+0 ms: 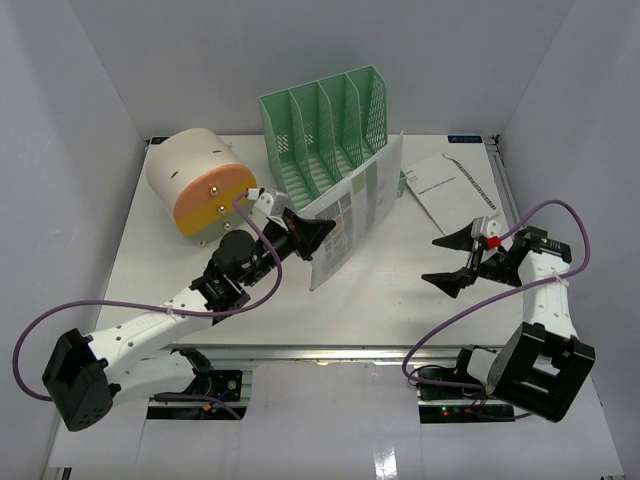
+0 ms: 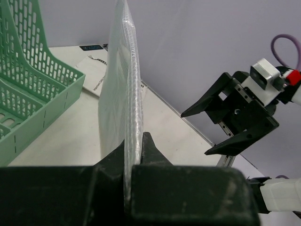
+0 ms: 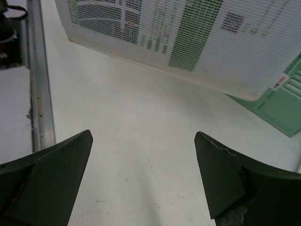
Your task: Organize the desk
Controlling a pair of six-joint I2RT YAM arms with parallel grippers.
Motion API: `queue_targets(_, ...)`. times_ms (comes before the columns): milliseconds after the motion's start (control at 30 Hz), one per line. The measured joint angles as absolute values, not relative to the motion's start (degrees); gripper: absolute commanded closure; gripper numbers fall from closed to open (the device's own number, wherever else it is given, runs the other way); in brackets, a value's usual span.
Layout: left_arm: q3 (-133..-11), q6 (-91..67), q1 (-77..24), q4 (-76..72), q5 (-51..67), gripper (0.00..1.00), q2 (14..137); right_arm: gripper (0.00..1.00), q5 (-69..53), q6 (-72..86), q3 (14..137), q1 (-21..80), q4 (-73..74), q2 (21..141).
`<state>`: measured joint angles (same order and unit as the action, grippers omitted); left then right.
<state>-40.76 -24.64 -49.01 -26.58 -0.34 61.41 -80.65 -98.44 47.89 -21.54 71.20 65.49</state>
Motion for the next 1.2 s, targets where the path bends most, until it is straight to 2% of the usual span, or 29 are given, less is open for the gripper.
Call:
queue_targets(167, -43.5, -22.6, -46.6, -23.9, 5.4, 1.00, 60.1, 0.10, -82.7, -94.2, 55.3, -15.3, 72.9, 71.9)
queue_targets(367, -52.5, -12.5, -46.6, -13.3, 13.3, 1.00, 59.3, 0.10, -83.4, -94.9, 65.6, -13.0, 74.2, 73.8)
queue_targets(733, -51.3, -6.2, -46.3, -3.7, 16.8, 1.00, 46.6, 0.10, -84.2, -89.8, 84.1, -13.3, 73.8, 82.8)
queue_targets(933, -49.5, -6.3, -46.2, -2.9, 17.5, 1.00, 45.3, 0.09, -84.3, -87.0, 87.2, -12.0, 73.7, 82.8)
queue_targets(1133, -49.5, -6.5, -46.2, -2.5, 17.9, 1.00, 45.3, 0.02, -84.2, -85.7, 87.1, -1.4, 73.8, 82.3)
queue_targets(1167, -49.5, -6.5, -46.2, -2.5, 18.0, 1.00, 45.3, 0.01, -84.2, -85.6, 87.1, 0.3, 73.8, 82.0)
queue_targets(1200, -49.4, -6.5, -46.2, -2.6, 18.1, 1.00, 45.2, 0.05, -84.2, -85.4, 87.1, 1.4, 73.7, 81.7)
